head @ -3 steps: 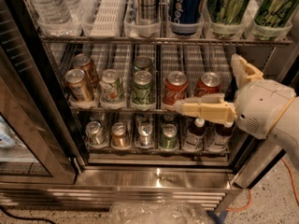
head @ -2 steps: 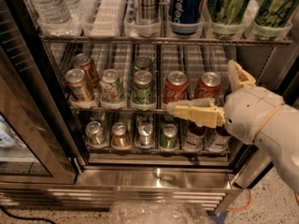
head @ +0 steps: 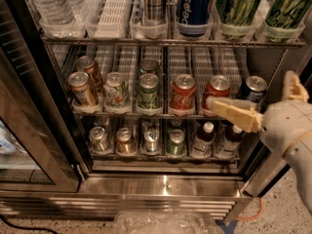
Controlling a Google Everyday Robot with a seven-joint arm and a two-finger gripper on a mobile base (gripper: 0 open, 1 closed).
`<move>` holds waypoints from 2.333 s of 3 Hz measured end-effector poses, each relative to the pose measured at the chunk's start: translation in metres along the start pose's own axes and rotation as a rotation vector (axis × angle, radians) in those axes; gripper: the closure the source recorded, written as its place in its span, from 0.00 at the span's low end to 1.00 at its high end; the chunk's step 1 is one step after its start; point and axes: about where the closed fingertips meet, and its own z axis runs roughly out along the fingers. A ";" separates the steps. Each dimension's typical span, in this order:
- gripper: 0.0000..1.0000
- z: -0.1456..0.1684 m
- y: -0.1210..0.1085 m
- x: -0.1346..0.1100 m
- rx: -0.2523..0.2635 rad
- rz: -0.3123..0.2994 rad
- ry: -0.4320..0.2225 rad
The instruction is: Pick green can from top shelf of fridge
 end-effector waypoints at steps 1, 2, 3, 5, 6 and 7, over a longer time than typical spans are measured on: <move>0.00 -0.004 -0.005 0.000 0.044 -0.031 0.012; 0.00 -0.004 -0.006 -0.006 0.051 -0.036 0.006; 0.00 -0.011 -0.022 -0.030 0.096 -0.041 -0.041; 0.00 -0.017 -0.032 -0.061 0.129 -0.020 -0.115; 0.00 -0.016 -0.037 -0.063 0.139 0.025 -0.119; 0.00 -0.013 -0.050 -0.071 0.173 0.097 -0.120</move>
Offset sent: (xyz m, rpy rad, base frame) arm -0.0034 -0.0077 0.0012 -0.0325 -0.0042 -0.0472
